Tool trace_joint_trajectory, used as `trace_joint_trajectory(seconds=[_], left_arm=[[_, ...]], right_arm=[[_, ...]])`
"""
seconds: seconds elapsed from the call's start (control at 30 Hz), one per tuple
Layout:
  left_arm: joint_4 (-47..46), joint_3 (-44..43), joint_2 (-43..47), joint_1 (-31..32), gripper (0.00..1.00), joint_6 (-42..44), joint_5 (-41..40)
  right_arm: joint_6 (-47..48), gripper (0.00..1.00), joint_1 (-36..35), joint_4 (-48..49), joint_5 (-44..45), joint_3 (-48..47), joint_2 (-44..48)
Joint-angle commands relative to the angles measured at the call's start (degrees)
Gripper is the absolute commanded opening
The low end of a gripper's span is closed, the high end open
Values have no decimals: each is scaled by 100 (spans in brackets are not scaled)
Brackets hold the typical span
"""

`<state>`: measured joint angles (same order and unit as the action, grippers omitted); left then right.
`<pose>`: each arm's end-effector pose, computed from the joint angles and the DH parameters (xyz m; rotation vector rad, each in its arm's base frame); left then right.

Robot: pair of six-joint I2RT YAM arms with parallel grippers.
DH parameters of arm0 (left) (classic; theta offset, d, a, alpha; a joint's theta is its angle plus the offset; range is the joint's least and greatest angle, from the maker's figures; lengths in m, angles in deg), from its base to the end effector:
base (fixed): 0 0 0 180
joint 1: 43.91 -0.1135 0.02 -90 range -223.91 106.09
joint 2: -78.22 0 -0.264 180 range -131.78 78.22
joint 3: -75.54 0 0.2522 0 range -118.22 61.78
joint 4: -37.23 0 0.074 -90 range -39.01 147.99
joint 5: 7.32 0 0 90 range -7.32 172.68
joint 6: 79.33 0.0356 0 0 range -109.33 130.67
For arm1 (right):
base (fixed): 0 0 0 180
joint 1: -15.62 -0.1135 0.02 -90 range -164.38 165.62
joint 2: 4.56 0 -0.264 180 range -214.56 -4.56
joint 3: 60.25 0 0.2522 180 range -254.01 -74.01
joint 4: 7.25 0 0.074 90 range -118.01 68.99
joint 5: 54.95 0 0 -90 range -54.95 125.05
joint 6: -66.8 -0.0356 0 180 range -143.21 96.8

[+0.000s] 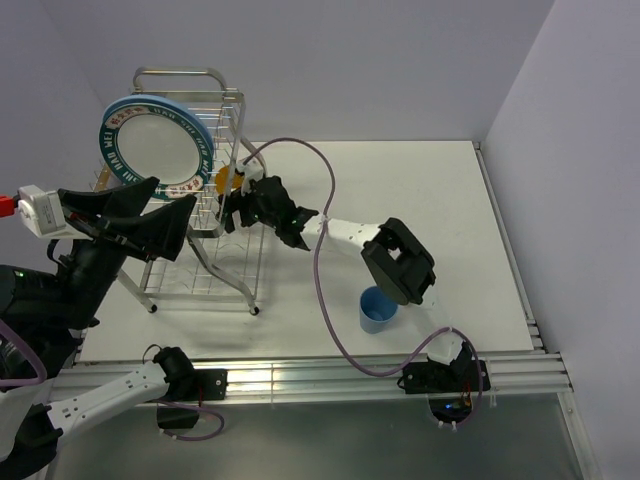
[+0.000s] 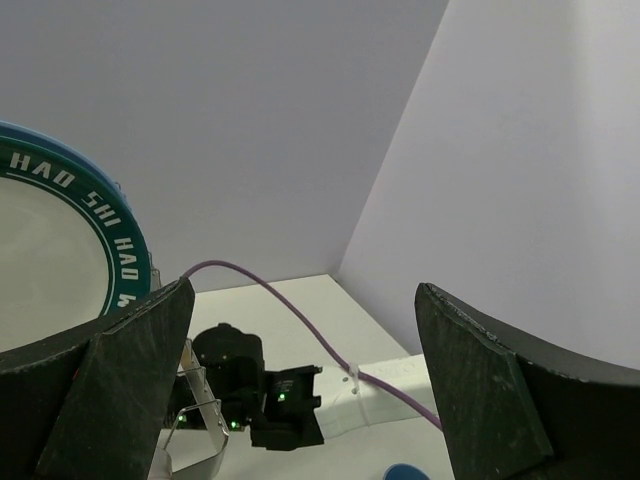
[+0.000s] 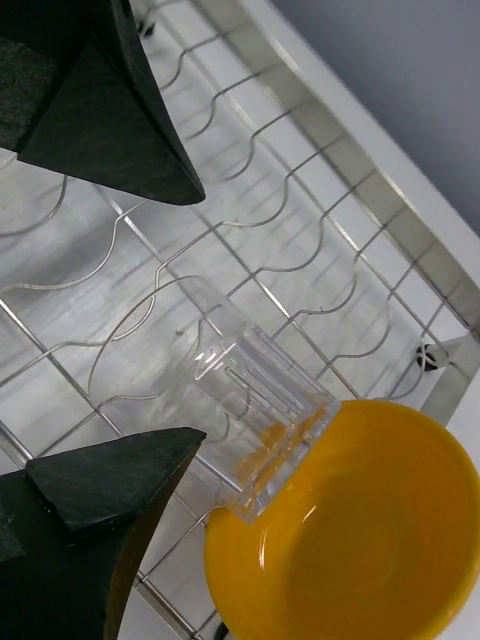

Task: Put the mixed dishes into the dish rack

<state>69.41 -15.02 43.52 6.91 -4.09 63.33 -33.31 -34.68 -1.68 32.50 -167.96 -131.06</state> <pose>0.0363 -0.0259 0.5157 0.0725 1.2186 -0.8098 0.3325 0.4030 0.2194 -0.6743 1.7471 0.7824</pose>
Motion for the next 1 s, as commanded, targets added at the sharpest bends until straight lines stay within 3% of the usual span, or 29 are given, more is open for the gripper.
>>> trace_joint_trajectory(seconds=[0.0,0.23,0.37,0.73,0.97], left_arm=[[-92,94,16,15,99,-53,72],[-66,112,-55,15,99,-114,160],[-57,138,16,6,99,-228,151],[31,16,60,15,99,-290,248],[57,42,183,15,99,-299,239]], right_arm=[[-1219,100,161,-376,8,-649,205],[-2486,100,188,-992,446,-975,319],[-2838,100,232,-1983,728,-1704,64],[-2804,100,240,-2653,1151,-2408,-525],[-2760,100,240,-2750,1274,-2382,-771]])
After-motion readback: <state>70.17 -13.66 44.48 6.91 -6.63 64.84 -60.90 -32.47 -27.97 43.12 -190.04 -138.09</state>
